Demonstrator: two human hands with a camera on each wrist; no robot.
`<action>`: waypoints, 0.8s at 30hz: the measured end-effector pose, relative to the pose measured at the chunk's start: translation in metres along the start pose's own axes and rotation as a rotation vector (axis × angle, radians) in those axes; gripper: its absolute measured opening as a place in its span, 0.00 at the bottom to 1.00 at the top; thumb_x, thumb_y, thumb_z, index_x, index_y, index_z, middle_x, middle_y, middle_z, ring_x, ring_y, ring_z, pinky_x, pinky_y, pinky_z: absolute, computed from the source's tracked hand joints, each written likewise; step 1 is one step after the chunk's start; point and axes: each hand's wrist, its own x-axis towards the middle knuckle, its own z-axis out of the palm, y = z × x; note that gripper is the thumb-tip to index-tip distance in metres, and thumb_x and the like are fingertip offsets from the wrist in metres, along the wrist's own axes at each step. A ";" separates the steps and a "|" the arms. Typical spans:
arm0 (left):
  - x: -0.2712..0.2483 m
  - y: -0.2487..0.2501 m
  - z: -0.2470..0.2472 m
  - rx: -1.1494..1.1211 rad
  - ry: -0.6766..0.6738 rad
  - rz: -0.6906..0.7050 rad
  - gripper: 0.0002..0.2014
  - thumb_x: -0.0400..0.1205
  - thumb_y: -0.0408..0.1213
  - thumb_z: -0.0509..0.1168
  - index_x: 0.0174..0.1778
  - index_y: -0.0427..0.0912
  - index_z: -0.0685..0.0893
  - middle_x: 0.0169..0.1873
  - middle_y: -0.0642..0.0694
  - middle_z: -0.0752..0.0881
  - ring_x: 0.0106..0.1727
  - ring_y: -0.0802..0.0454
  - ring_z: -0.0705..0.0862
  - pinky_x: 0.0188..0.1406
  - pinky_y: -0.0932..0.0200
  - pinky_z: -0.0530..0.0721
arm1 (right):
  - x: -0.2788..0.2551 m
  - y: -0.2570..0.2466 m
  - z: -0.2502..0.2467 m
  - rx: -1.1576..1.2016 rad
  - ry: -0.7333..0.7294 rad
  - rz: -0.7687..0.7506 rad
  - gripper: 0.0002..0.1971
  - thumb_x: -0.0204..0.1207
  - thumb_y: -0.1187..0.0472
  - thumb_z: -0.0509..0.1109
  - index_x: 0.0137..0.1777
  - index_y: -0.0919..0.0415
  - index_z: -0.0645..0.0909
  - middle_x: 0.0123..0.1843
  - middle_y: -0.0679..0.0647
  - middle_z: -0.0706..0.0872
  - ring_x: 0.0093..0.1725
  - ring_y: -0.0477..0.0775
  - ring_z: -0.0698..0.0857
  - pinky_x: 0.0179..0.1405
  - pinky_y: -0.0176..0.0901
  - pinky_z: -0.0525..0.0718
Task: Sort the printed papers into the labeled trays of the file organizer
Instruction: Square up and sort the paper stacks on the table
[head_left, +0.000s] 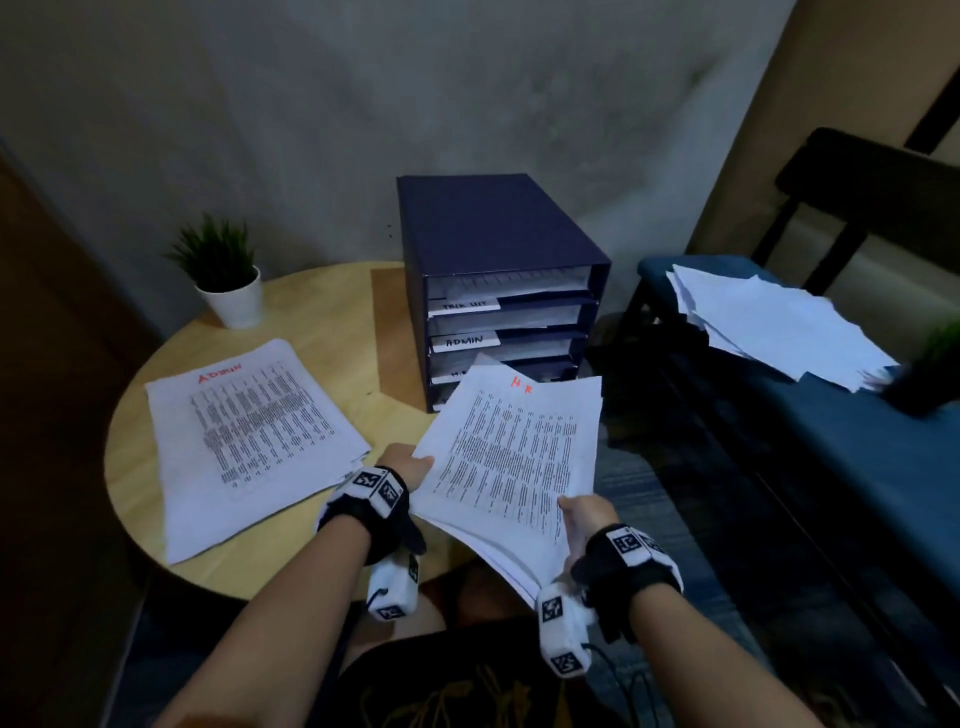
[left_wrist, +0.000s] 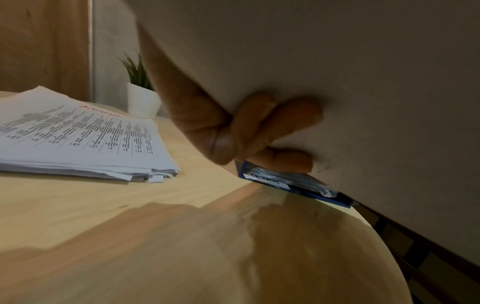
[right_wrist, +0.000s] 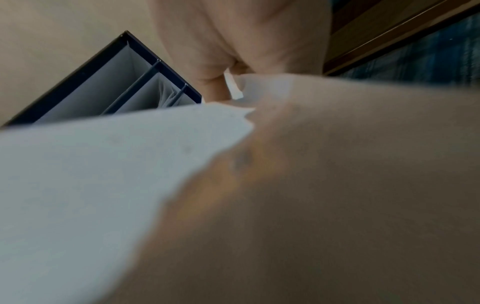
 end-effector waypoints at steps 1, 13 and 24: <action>-0.001 -0.001 0.001 0.023 -0.015 -0.013 0.19 0.85 0.40 0.59 0.66 0.30 0.79 0.66 0.34 0.81 0.51 0.44 0.78 0.48 0.60 0.71 | 0.000 0.002 0.000 -0.005 -0.026 0.019 0.24 0.73 0.66 0.70 0.68 0.75 0.75 0.71 0.65 0.79 0.69 0.66 0.79 0.67 0.52 0.78; -0.004 -0.001 0.014 -0.147 -0.067 0.051 0.18 0.86 0.37 0.57 0.68 0.31 0.78 0.67 0.33 0.80 0.55 0.41 0.80 0.50 0.59 0.72 | 0.005 0.002 -0.018 0.063 0.018 -0.005 0.20 0.79 0.65 0.66 0.69 0.75 0.74 0.72 0.63 0.78 0.70 0.64 0.78 0.74 0.57 0.73; 0.007 -0.008 0.006 -0.336 0.086 0.044 0.18 0.87 0.37 0.56 0.68 0.30 0.78 0.66 0.33 0.81 0.65 0.36 0.81 0.57 0.55 0.76 | -0.007 -0.049 -0.010 -0.029 -0.044 -0.063 0.19 0.83 0.64 0.61 0.69 0.75 0.73 0.67 0.62 0.79 0.71 0.65 0.77 0.71 0.53 0.72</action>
